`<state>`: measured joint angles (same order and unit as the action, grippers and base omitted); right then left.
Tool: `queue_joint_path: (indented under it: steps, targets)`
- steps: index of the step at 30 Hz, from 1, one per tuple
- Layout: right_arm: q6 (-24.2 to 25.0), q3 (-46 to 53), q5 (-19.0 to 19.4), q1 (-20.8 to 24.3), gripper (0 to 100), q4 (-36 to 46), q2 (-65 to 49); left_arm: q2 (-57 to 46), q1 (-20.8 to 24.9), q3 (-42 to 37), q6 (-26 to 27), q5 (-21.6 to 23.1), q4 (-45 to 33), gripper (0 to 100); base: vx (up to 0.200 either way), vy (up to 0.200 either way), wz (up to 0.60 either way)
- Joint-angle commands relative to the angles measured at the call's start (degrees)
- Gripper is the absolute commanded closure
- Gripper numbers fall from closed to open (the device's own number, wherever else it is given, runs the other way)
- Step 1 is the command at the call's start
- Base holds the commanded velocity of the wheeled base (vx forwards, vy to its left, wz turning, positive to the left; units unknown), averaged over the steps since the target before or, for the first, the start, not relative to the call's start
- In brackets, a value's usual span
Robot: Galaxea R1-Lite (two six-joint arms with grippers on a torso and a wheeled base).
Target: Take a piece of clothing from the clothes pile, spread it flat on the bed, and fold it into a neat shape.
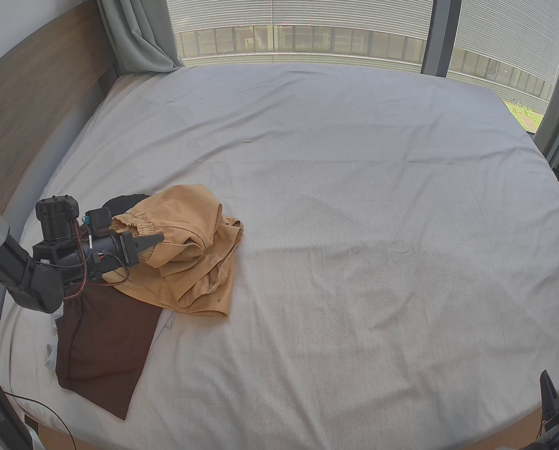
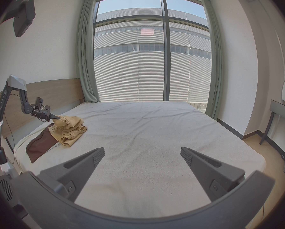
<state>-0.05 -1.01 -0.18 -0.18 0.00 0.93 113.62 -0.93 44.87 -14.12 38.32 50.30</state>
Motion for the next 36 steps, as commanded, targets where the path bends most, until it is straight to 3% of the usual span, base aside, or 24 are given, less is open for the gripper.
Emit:
queue_joint_path:
  steps: [1, 20, 36]
  targets:
    - [-0.04, 1.01, 0.01, 0.01, 0, 0.00, -0.93, -4.72, 0.40, -3.21, -0.12, 0.18, 0.24, 100, 0.000, 0.000, 0.00]
    - [-0.04, 1.01, 0.01, 0.01, 0, 0.00, -0.93, -11.66, 0.57, -10.07, -0.12, 0.44, 1.82, 100, 0.000, 0.000, 0.00]
    - [-0.04, 1.01, 0.01, 0.01, 0, 0.00, -0.93, -15.27, 5.32, -13.23, -3.99, -2.81, 2.17, 100, 0.000, 0.000, 0.00]
